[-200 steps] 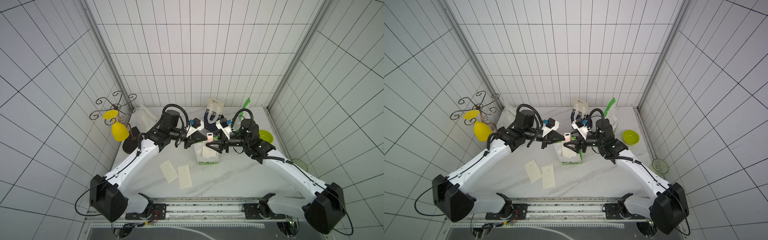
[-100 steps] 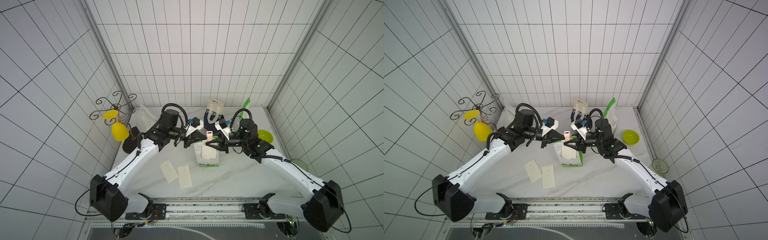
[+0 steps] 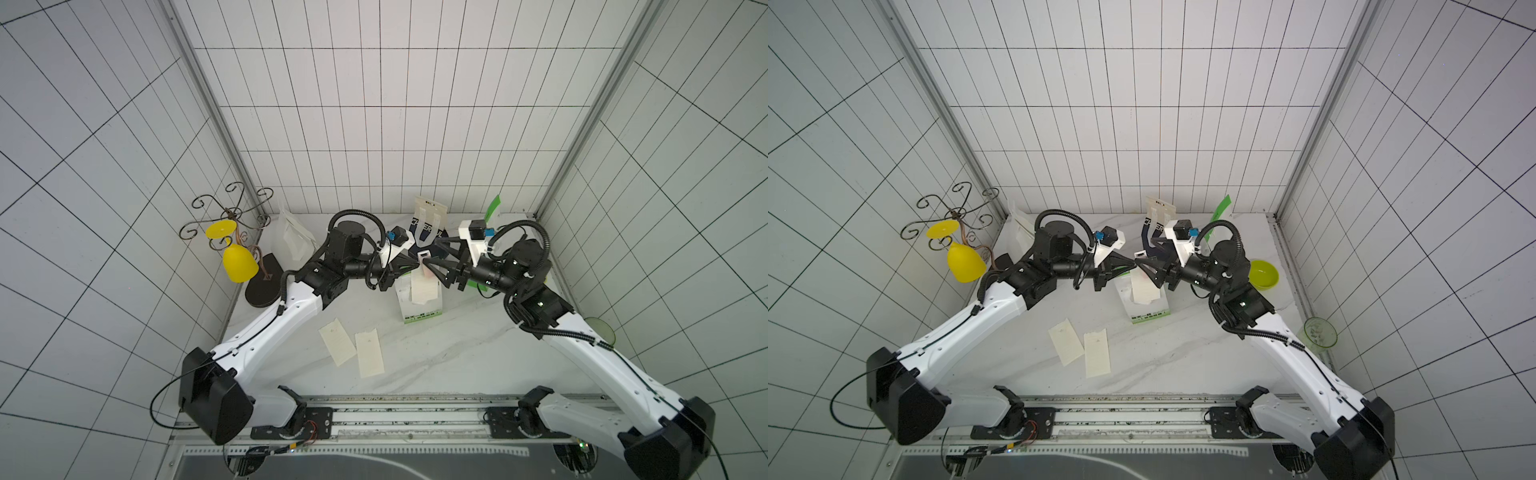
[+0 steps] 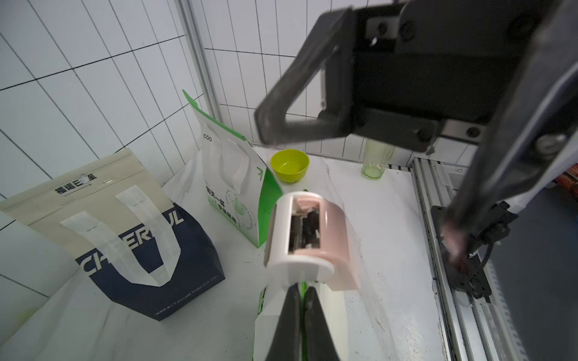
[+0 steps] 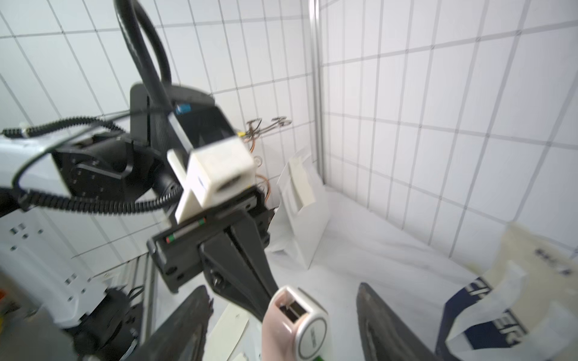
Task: Staple the receipts to the bags
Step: Pick up the stapler from the takeout bag.
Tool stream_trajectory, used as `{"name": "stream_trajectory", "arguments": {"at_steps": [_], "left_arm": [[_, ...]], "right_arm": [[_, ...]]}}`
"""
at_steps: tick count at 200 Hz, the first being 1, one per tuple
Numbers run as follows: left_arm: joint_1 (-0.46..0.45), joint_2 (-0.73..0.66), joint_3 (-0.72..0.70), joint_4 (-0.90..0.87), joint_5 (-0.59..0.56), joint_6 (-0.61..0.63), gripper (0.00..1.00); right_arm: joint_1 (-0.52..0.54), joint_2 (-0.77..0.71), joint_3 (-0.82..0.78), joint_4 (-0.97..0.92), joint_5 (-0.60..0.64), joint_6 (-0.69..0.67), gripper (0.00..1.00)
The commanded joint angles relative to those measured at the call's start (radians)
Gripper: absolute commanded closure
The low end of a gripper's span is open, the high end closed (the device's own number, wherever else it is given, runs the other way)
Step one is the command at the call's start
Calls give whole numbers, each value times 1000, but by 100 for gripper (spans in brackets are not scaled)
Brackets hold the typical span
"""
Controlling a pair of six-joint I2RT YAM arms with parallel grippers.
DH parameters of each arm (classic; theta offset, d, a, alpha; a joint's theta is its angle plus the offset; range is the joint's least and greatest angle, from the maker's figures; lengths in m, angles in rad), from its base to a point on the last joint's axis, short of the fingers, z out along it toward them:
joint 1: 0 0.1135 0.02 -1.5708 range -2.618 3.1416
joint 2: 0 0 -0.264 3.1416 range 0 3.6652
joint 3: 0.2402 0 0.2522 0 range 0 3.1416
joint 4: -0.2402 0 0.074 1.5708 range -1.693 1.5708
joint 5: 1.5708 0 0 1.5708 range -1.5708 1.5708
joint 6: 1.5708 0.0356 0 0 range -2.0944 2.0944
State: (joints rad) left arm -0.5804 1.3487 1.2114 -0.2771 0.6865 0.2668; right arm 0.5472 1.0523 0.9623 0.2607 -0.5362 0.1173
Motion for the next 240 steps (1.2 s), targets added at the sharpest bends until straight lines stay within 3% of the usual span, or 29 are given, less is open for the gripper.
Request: {"name": "stream_trajectory", "arguments": {"at_steps": [1,31,86,114,130,145,173,214,240], "left_arm": [[-25,-25,14,69,-168,-86,100],[-31,-36,23,53,-223,-107,100],[-41,-63,14,50,-222,-102,100],[-41,-55,24,37,-210,-101,100],[-41,-52,30,24,-214,-102,100],[-42,-51,36,15,-227,-112,100],[-41,-28,65,-32,-242,-123,100],[-34,-14,42,-38,-301,-147,100],[17,-7,30,-19,-320,-199,100]], "right_arm": [[74,-4,-8,42,270,-22,30],[164,41,8,36,473,-62,34],[211,117,31,16,545,-91,39],[224,138,23,36,550,-102,53],[238,149,31,43,573,-124,67],[256,164,41,55,613,-152,79],[274,181,34,187,745,-152,89],[267,250,159,197,994,-121,93],[233,235,171,166,1013,-85,93]]}}
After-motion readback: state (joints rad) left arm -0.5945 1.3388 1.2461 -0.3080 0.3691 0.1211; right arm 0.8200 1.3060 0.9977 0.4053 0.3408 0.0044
